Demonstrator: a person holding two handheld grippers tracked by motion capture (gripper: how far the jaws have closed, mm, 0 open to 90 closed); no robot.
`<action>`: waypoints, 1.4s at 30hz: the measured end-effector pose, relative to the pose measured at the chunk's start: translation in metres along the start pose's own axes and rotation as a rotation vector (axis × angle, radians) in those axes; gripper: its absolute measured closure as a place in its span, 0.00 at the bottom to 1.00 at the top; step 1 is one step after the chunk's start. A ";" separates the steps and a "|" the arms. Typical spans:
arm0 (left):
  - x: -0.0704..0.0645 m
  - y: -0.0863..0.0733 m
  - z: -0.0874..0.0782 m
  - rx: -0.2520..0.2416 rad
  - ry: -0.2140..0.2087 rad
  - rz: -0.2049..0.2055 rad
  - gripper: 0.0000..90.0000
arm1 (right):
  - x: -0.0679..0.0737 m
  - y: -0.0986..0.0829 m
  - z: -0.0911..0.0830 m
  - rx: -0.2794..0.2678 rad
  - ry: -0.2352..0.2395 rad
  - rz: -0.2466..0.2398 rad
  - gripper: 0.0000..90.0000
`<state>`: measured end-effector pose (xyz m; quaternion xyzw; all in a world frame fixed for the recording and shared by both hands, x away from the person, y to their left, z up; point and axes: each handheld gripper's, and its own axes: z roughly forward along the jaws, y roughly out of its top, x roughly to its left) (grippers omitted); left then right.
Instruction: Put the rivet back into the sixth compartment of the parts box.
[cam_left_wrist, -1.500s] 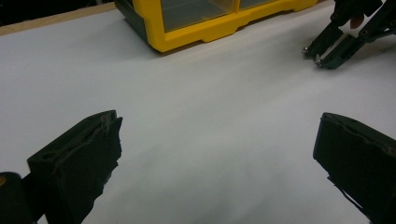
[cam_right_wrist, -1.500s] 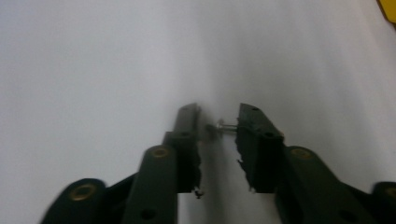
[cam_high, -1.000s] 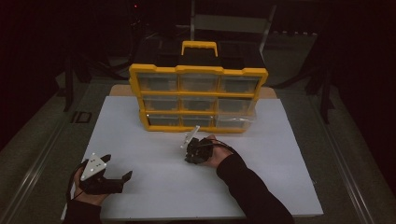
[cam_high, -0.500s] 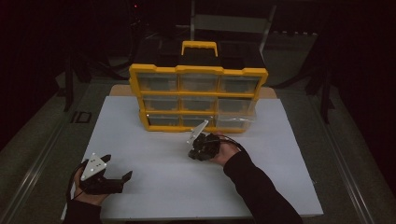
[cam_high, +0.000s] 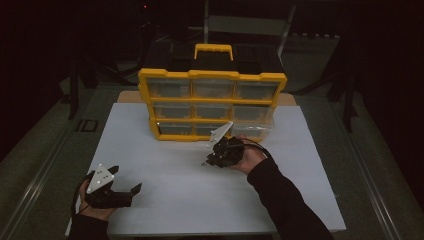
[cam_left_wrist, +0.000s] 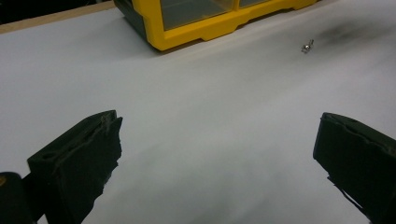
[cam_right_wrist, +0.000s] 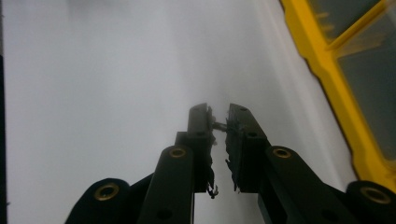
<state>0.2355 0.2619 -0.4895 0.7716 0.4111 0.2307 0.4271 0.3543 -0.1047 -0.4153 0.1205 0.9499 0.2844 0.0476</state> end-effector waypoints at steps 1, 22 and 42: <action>0.000 0.000 0.000 0.000 -0.001 0.000 0.02 | 0.000 0.000 -0.002 -0.002 -0.002 0.001 0.88; -0.001 0.000 0.001 0.003 -0.001 0.002 0.02 | -0.023 -0.008 -0.079 -0.210 -0.094 0.102 0.88; -0.001 0.000 0.001 0.004 0.002 0.001 0.02 | -0.042 -0.022 -0.116 -0.369 -0.232 0.249 0.88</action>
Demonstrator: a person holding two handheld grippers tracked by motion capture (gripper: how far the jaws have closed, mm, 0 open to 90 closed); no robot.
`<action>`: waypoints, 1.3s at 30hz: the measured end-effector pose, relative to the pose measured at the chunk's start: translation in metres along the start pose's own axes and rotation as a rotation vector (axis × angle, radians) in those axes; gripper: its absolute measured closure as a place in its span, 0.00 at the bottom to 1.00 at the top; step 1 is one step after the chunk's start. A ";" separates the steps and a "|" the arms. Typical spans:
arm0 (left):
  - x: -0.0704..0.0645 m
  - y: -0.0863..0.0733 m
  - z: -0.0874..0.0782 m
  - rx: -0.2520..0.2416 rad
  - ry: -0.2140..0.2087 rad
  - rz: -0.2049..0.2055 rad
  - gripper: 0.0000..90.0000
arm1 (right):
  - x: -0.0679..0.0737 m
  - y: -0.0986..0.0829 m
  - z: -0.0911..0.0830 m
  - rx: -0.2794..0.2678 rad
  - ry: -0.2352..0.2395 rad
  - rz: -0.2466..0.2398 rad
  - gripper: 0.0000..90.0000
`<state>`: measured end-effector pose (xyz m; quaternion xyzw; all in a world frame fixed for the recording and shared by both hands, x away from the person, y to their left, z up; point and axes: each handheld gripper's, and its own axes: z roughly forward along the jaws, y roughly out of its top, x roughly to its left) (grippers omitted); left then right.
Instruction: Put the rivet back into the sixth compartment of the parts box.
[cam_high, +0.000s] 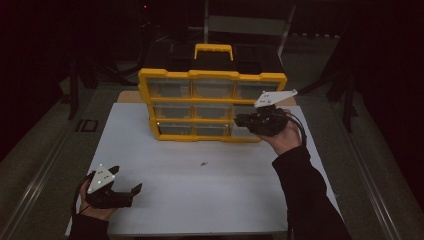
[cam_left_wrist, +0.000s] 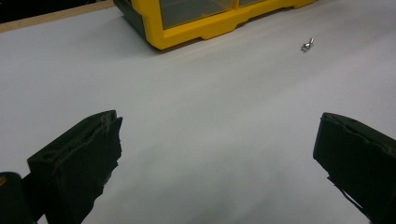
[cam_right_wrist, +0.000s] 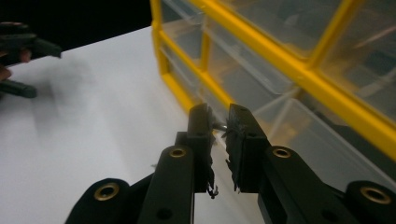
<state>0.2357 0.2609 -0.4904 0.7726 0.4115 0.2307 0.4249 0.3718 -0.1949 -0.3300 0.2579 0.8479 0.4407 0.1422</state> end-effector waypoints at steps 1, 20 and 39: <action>0.000 0.000 0.000 0.000 0.000 -0.001 0.02 | -0.001 0.000 -0.001 0.001 -0.014 0.003 0.88; 0.000 0.000 0.000 -0.001 0.002 -0.001 0.02 | -0.014 -0.006 0.001 0.065 -0.184 0.052 0.63; 0.000 0.000 -0.001 0.000 0.000 0.000 0.02 | 0.002 -0.001 0.009 0.042 -0.129 -0.002 0.31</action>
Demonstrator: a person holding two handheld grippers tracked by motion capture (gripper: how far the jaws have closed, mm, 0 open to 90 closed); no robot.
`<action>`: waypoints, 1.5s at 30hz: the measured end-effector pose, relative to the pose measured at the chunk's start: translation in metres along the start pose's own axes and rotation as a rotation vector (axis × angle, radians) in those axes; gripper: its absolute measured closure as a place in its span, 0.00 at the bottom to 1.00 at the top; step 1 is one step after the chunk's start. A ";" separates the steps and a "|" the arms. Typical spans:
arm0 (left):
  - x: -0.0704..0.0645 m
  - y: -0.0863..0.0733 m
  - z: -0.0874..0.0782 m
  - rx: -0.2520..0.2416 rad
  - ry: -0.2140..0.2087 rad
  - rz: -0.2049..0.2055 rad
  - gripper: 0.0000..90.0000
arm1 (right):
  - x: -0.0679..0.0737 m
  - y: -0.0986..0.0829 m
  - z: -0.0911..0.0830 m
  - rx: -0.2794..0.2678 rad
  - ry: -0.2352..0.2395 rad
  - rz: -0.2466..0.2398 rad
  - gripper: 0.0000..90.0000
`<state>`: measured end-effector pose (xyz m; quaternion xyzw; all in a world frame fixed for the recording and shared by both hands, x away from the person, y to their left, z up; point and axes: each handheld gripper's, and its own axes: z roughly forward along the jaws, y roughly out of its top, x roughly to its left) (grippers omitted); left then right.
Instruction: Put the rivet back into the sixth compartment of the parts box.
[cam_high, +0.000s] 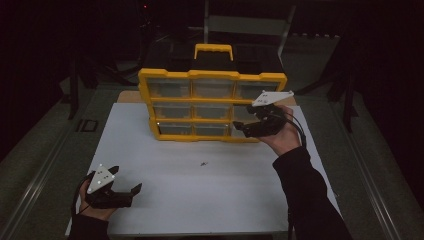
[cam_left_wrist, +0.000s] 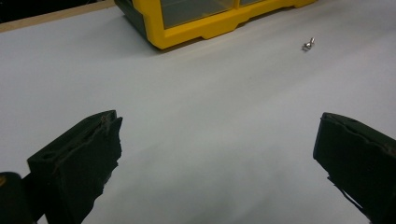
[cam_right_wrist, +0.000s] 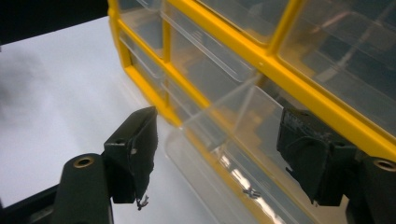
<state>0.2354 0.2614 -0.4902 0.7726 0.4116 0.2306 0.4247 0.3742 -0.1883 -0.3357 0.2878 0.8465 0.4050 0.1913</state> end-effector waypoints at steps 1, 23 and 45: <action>0.000 0.000 0.000 0.000 -0.001 0.001 0.02 | 0.002 0.001 0.001 -0.001 0.017 -0.005 0.30; 0.000 0.000 0.000 0.001 -0.004 0.002 0.02 | 0.043 0.012 0.026 0.025 0.164 -0.154 0.29; 0.000 0.000 0.000 -0.003 -0.004 -0.001 0.02 | 0.069 0.004 0.067 0.141 0.201 -0.211 0.30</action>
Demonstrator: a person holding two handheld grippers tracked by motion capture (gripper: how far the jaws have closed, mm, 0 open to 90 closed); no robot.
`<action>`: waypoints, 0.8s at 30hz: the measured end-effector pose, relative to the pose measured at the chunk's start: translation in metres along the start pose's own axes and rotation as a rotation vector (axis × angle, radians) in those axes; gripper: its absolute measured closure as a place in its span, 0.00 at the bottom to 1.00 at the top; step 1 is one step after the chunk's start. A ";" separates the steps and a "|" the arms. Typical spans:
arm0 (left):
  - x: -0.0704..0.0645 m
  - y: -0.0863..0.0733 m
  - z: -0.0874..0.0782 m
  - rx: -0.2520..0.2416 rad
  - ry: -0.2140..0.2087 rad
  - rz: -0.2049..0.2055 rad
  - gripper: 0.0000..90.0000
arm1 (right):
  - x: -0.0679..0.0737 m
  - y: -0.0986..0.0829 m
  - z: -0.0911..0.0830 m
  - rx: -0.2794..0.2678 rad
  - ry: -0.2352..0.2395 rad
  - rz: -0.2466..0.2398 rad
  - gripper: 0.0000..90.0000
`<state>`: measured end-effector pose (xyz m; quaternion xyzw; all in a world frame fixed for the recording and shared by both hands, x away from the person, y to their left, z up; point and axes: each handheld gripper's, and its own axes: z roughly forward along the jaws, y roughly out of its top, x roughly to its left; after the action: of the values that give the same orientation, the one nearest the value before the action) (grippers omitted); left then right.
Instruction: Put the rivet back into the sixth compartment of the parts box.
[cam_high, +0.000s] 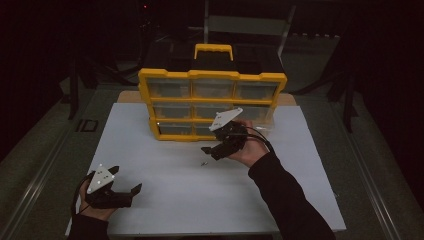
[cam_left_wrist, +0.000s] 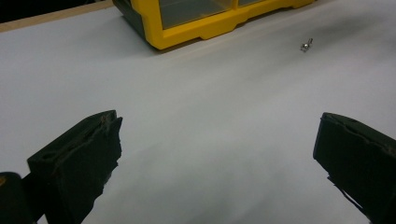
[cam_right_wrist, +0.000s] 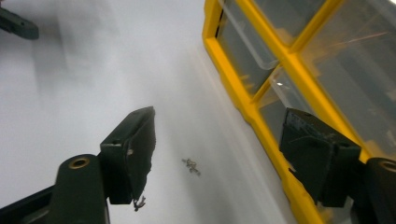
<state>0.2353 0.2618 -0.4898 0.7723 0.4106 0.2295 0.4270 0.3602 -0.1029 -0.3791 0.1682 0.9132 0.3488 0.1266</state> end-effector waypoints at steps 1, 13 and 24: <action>0.000 0.000 0.000 -0.001 0.000 0.000 0.02 | 0.001 0.000 0.002 0.005 0.001 0.002 0.30; 0.000 0.000 -0.001 -0.005 0.000 -0.001 0.02 | 0.007 -0.008 0.032 0.061 0.031 0.004 0.30; 0.000 0.000 -0.001 -0.006 0.000 0.001 0.02 | 0.015 -0.017 0.066 0.136 0.046 0.002 0.31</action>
<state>0.2347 0.2621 -0.4891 0.7711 0.4095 0.2307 0.4295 0.3662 -0.0697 -0.4396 0.1692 0.9373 0.2899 0.0936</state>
